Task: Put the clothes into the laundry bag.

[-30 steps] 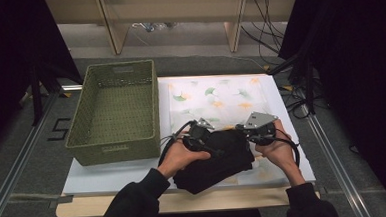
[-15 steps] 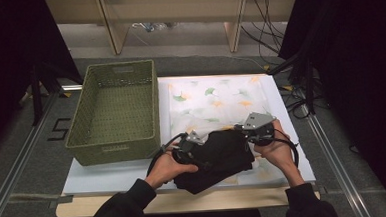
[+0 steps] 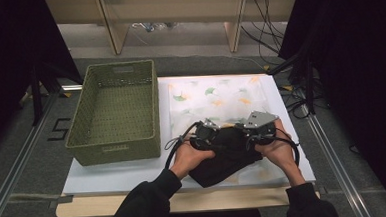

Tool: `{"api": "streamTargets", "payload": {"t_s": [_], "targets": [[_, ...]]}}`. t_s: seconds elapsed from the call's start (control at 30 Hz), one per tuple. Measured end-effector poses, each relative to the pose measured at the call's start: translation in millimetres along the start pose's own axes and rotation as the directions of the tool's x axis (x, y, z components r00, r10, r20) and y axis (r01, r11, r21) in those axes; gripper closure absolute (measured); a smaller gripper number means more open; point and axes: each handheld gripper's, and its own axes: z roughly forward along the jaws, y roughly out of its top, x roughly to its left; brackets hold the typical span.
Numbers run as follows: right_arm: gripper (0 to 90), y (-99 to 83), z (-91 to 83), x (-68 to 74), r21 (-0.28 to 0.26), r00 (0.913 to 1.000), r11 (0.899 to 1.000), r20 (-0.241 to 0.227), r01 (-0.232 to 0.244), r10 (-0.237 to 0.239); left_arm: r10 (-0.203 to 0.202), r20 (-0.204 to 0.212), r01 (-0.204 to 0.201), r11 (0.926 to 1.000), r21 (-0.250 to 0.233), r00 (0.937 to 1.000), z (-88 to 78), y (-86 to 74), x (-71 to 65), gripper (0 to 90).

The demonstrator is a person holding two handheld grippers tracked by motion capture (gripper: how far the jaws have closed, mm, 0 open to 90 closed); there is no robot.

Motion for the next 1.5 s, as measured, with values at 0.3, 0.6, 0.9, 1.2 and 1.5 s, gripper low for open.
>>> {"api": "streamTargets", "payload": {"t_s": [0.3,0.6,0.9,1.2,1.5], "targets": [[90.0,-4.3,1.7,0.7,0.012,0.9998,1.0,-0.003,-0.018,0.018,-0.014,-0.041,0.013,0.9992,-0.037,0.9991,-6.1,-4.0,1.9,39.4],[90.0,-3.2,2.1,2.5,0.02,0.9998,1.0,-0.004,-0.02,0.02,0.047,-0.071,-0.044,0.9982,0.04,0.9964,-47.7,-44.9,11.9,20.3],[90.0,-3.3,3.2,2.8,0.019,1.0,1.0,-0.008,-0.001,0.002,0.114,-0.063,-0.107,0.9888,0.104,0.9915,-16.7,-47.5,2.8,50.6],[90.0,-1.3,1.2,2.6,0.009,1.0,1.0,-0.006,-0.007,0.007,0.11,-0.071,-0.108,0.9936,0.034,0.9913,-6.2,-22.4,-2.0,69.7],[90.0,0.4,-0.8,3.4,-0.002,0.9998,1.0,-0.016,-0.009,0.009,0.005,-0.154,-0.01,0.9995,-0.031,0.9881,22.7,2.1,24.0,70.3]]}}
